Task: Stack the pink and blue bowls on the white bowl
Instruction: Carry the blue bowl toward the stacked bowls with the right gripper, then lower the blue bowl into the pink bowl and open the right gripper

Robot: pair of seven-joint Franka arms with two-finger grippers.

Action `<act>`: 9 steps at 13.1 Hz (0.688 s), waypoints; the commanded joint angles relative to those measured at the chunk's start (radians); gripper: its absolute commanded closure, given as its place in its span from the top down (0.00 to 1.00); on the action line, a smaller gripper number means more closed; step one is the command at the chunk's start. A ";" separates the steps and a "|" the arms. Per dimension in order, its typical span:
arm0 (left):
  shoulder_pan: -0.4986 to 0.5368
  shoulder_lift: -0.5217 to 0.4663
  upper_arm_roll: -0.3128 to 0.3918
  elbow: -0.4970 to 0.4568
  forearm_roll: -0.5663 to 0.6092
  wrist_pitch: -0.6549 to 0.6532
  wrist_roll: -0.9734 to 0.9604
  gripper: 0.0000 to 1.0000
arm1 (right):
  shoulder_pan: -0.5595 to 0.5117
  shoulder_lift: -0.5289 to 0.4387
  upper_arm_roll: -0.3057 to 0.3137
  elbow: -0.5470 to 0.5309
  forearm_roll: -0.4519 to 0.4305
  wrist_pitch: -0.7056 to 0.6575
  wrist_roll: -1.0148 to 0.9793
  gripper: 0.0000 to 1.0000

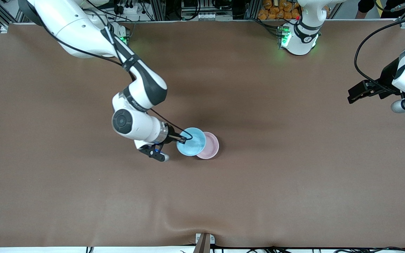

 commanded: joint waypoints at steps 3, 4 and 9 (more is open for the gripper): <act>0.015 -0.035 0.000 -0.037 -0.012 -0.007 0.013 1.00 | 0.020 0.037 -0.007 0.001 0.021 0.077 0.024 0.00; 0.015 -0.035 0.000 -0.038 -0.012 -0.007 0.013 1.00 | 0.027 0.038 -0.007 0.001 0.021 0.079 0.035 0.00; 0.015 -0.037 -0.002 -0.049 -0.014 -0.010 0.011 1.00 | 0.057 0.063 -0.008 0.000 0.019 0.134 0.047 0.00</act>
